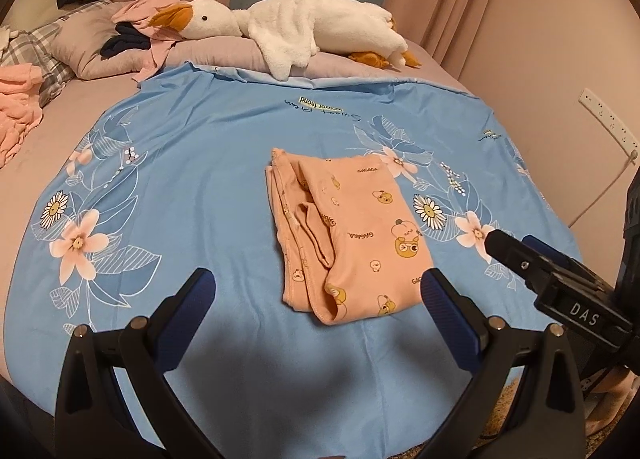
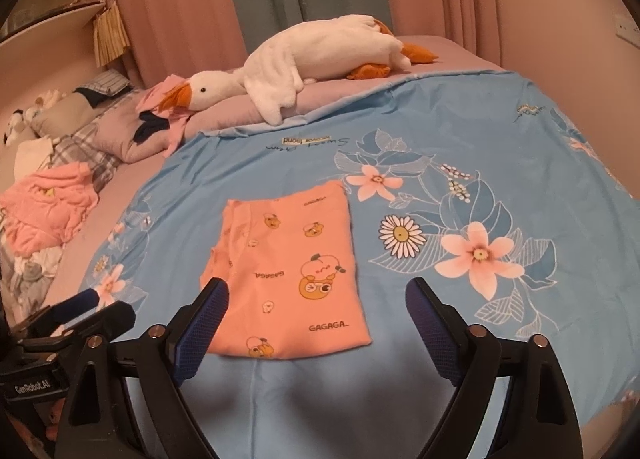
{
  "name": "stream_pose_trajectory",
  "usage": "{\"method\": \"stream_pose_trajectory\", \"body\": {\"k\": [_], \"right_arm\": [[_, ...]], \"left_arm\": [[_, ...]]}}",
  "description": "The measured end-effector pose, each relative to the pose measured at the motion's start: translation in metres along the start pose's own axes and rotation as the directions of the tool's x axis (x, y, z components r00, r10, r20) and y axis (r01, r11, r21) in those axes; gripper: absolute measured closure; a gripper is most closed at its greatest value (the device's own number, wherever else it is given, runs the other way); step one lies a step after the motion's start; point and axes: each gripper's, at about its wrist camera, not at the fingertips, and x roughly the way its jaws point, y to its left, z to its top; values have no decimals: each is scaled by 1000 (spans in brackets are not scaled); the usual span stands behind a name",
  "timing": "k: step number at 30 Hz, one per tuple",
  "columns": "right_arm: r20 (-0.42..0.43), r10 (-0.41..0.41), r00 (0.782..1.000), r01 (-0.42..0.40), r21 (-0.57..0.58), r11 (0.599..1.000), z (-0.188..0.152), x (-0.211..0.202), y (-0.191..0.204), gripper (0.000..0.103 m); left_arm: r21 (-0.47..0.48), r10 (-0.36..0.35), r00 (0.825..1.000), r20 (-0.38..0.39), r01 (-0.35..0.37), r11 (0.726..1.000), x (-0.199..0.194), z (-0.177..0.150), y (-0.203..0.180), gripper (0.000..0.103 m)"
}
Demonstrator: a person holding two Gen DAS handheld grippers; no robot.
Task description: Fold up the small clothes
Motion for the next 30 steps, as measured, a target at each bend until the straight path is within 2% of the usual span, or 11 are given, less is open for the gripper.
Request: {"method": "stream_pose_trajectory", "body": {"k": [30], "right_arm": [[-22, -10, 1000, 10, -5, 1000, -5, 5, 5, 13]], "left_arm": [[10, 13, 1000, -5, -13, 1000, -1, -4, -6, 1]]}}
